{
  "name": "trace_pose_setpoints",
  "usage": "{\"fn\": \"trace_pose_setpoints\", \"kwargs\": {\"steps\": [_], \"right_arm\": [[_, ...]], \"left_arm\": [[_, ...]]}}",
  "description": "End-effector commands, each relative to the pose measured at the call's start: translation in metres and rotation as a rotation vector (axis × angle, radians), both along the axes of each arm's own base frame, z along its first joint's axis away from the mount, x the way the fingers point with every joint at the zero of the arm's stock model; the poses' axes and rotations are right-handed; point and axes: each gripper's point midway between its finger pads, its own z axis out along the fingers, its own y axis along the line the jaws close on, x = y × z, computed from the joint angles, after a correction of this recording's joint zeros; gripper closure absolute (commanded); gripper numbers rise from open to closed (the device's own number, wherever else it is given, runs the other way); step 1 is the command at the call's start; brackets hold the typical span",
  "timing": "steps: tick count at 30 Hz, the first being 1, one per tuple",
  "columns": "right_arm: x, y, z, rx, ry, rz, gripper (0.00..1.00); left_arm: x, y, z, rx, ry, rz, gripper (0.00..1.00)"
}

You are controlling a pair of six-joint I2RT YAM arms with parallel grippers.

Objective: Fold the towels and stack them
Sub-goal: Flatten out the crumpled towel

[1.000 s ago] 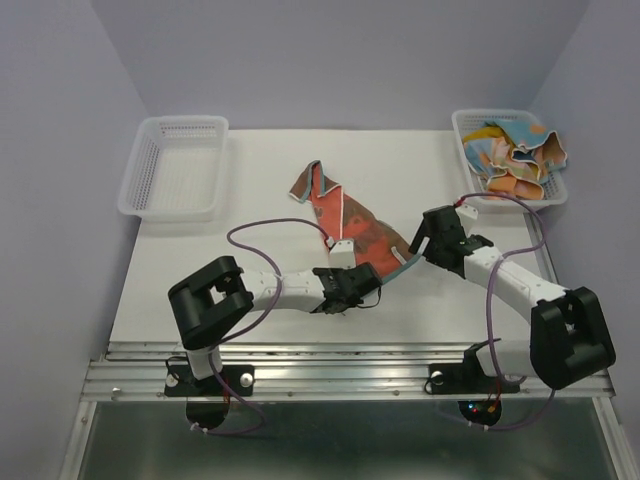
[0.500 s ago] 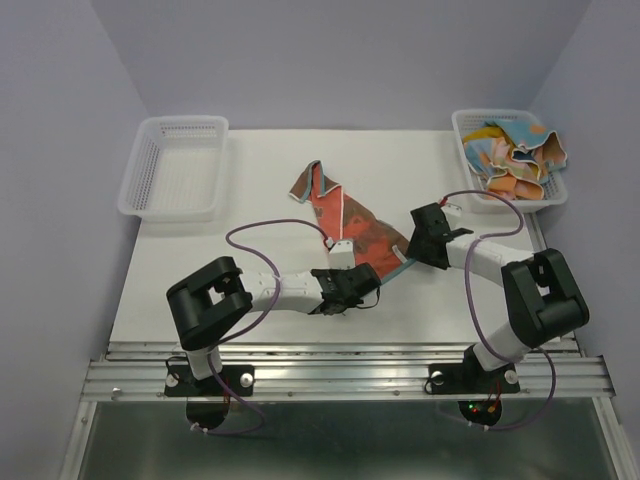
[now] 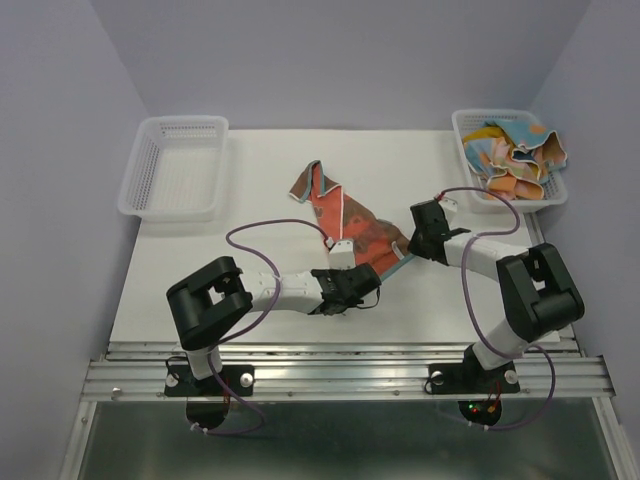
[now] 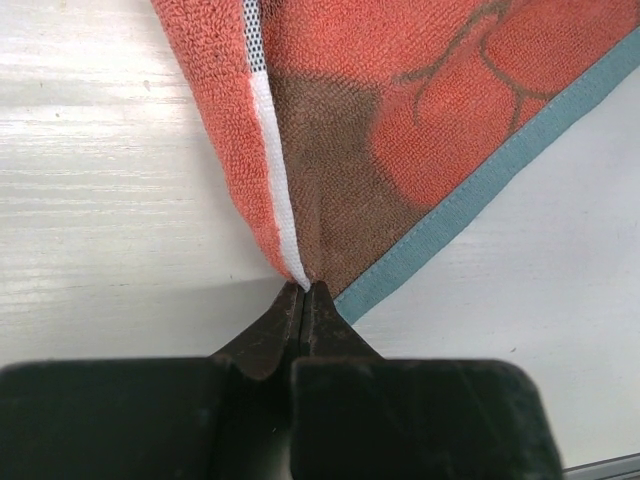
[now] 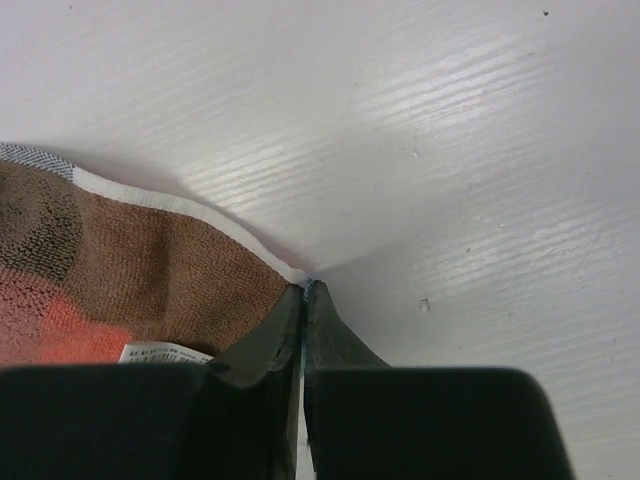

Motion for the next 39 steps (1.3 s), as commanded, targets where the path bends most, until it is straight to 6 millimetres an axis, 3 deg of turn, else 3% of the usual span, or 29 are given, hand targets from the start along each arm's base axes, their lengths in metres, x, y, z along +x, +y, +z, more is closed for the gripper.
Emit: {"fn": "trace_pose_setpoints", "kwargs": {"steps": [1, 5, 10, 11, 13, 14, 15, 16, 17, 18, 19, 21, 22, 24, 29, 33, 35, 39], "right_arm": [[-0.028, 0.004, -0.015, 0.049, 0.072, 0.032, 0.99], [-0.026, 0.007, 0.025, 0.087, -0.042, 0.062, 0.99], [-0.022, 0.025, 0.120, 0.210, -0.279, 0.153, 0.99], [-0.025, 0.024, 0.135, 0.216, -0.305, 0.162, 0.99], [-0.021, 0.026, 0.184, 0.237, -0.406, 0.180, 0.99], [-0.025, 0.025, 0.210, 0.237, -0.473, 0.200, 0.99], [-0.025, 0.025, 0.230, 0.242, -0.513, 0.213, 0.99], [-0.026, 0.027, 0.264, 0.258, -0.581, 0.233, 0.99], [-0.031, 0.026, 0.284, 0.255, -0.613, 0.250, 0.99], [-0.034, 0.026, 0.301, 0.260, -0.643, 0.265, 0.99], [-0.039, 0.029, 0.336, 0.278, -0.711, 0.294, 0.99], [-0.047, 0.030, 0.365, 0.281, -0.772, 0.334, 0.99], [-0.054, 0.033, 0.393, 0.301, -0.826, 0.363, 0.99], [-0.067, 0.037, 0.419, 0.326, -0.868, 0.409, 0.99], [-0.117, 0.048, 0.503, 0.406, -1.047, 0.578, 0.99], [-0.164, 0.073, 0.540, 0.515, -1.106, 0.812, 0.99], [-0.186, 0.083, 0.549, 0.577, -1.107, 0.921, 0.99], [-0.208, 0.083, 0.554, 0.630, -1.121, 0.963, 0.99]], "left_arm": [[-0.005, 0.029, -0.004, 0.110, -0.009, 0.003, 1.00], [0.002, 0.028, 0.020, 0.092, -0.062, -0.008, 1.00], [0.021, 0.010, 0.097, -0.016, -0.204, -0.037, 1.00], [0.024, 0.010, 0.124, -0.057, -0.247, -0.045, 1.00], [0.031, 0.006, 0.169, -0.127, -0.318, -0.039, 1.00], [0.034, 0.011, 0.203, -0.184, -0.378, -0.022, 1.00], [0.036, 0.014, 0.224, -0.192, -0.428, -0.046, 1.00], [0.038, 0.015, 0.251, -0.240, -0.473, -0.041, 1.00], [0.038, 0.022, 0.286, -0.315, -0.533, -0.029, 1.00], [0.037, 0.026, 0.304, -0.346, -0.566, -0.034, 1.00], [0.032, 0.034, 0.338, -0.406, -0.620, -0.041, 1.00], [0.028, 0.046, 0.368, -0.467, -0.665, -0.036, 1.00], [0.022, 0.056, 0.396, -0.523, -0.710, -0.046, 1.00], [0.011, 0.071, 0.430, -0.609, -0.759, -0.057, 1.00], [-0.015, 0.088, 0.473, -0.748, -0.806, -0.140, 1.00], [-0.037, 0.098, 0.493, -0.853, -0.820, -0.215, 1.00], [-0.052, 0.100, 0.502, -0.912, -0.824, -0.280, 1.00], [-0.075, 0.100, 0.510, -1.007, -0.821, -0.383, 1.00]]}}
